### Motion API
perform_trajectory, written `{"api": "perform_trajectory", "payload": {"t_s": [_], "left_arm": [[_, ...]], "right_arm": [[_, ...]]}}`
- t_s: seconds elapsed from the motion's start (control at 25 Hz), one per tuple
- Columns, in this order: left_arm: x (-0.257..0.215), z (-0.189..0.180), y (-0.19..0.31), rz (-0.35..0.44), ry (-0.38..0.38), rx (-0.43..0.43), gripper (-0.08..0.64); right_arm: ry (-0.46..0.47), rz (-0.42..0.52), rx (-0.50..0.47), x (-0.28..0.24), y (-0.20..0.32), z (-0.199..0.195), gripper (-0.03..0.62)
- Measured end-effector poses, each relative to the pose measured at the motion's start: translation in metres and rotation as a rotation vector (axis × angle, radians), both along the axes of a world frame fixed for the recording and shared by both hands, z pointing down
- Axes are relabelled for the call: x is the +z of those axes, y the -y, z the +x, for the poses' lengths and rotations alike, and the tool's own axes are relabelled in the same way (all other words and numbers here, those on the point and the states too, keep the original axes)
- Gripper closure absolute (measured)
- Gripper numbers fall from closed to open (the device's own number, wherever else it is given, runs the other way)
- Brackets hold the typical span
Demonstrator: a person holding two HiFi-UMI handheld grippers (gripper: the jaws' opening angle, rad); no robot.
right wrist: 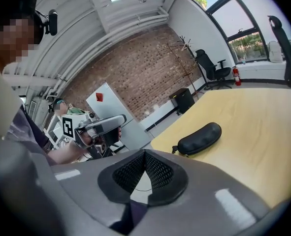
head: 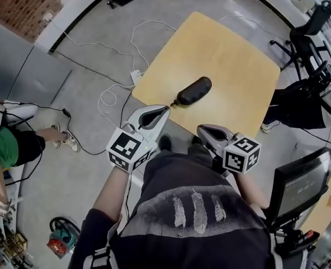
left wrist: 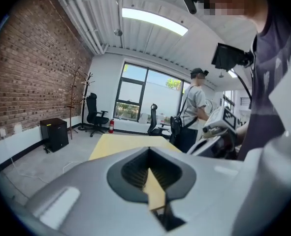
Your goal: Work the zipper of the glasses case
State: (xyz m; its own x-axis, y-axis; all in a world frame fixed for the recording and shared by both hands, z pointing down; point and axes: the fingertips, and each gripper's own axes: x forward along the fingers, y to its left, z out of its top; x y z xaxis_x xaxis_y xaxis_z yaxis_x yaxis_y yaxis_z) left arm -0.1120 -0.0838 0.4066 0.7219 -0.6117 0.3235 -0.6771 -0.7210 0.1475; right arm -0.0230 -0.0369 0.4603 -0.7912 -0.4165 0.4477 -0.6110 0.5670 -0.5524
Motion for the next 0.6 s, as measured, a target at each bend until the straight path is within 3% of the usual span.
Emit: {"api": "perform_trajectory", "payload": {"t_s": [0.12,0.28,0.48,0.52,0.56,0.6], "left_arm": [[0.029,0.012,0.012,-0.033,0.072,0.015,0.558],[0.071,0.017,0.026,-0.103,0.111,0.017,0.558],[0.100,0.022,0.043,-0.116,0.185,0.014,0.557],[0.106,0.028,0.045,-0.126,0.197,0.032,0.532],[0.112,0.035,0.047,-0.142,0.204,0.055,0.382],[0.118,0.042,0.051,-0.157,0.209,0.075,0.302]], "right_arm": [[-0.020,-0.031,-0.010,0.024,0.010,0.006,0.591],[-0.093,-0.062,-0.047,0.064,0.021,0.001,0.591],[-0.118,-0.096,-0.072,0.092,0.029,-0.003,0.591],[-0.129,-0.103,-0.075,0.098,0.032,-0.001,0.591],[-0.142,-0.110,-0.078,0.104,0.034,0.001,0.591],[-0.155,-0.116,-0.080,0.111,0.036,0.002,0.589]]}}
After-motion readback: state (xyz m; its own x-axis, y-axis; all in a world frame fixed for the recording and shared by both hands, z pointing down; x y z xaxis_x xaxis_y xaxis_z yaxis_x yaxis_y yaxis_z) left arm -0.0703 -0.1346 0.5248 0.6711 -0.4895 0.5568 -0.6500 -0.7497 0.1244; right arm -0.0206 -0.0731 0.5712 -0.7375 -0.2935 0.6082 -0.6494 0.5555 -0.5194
